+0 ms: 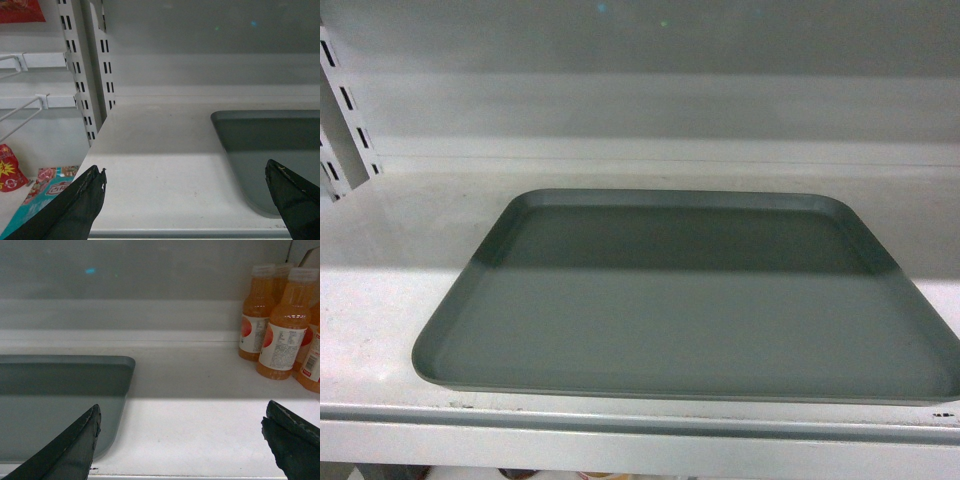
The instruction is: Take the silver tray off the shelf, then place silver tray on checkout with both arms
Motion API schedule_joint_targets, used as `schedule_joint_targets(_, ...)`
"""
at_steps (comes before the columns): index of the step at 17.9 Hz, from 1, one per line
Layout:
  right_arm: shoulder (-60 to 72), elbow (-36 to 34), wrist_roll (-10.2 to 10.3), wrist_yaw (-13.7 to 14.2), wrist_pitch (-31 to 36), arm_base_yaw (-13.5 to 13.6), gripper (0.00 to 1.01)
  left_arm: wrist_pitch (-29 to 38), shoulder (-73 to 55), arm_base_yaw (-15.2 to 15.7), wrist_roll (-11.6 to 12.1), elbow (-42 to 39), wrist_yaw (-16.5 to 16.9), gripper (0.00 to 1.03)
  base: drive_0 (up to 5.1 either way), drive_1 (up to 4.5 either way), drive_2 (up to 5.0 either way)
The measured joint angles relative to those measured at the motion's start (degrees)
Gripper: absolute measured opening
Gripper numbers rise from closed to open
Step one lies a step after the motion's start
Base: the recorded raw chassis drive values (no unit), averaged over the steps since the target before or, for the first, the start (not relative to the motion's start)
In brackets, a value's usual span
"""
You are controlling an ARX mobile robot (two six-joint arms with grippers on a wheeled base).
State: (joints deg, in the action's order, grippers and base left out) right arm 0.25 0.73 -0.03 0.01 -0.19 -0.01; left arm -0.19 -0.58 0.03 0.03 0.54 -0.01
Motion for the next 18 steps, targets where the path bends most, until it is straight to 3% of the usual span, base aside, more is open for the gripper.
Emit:
schedule_joint_targets(9,0.0,0.0,0.0,0.0,-0.02,0.0,0.98,0.0,0.0,0.0,0.0,0.0,0.0,0.98,0.2,4.48,-4.2)
schedule_joint_targets(10,1.46,0.92,2.03,5.44,-3.48,2.14,0.98,-9.86,-4.31,-2.84,-1.79,3.52,-5.77,0.98,0.2,4.48,-4.2)
schedule_joint_targets(11,11.23,1.14,6.12,10.21,3.02,1.62,0.98,-8.55,-15.45,-5.4,-2.91,8.81,-8.39,0.98,0.2,4.48,-4.2)
schedule_joint_targets(13,19.91,2.32,6.23,7.1,12.22,-0.39,0.98,-0.85,-21.62,-3.98,-3.04,10.84,-6.71,0.98,0.2,4.48,-4.2)
schedule_joint_targets(15,31.19,5.05,5.7,3.21,22.75,-0.39,0.98,7.45,-31.04,-3.78,-2.91,12.72,-3.61,0.98,0.2,4.48,-4.2)
schedule_joint_targets(18,49.75,9.2,4.76,0.09,36.46,0.61,0.98,18.82,-46.53,-4.61,-2.62,15.39,-0.11,0.98,0.2,4.48,-4.2)
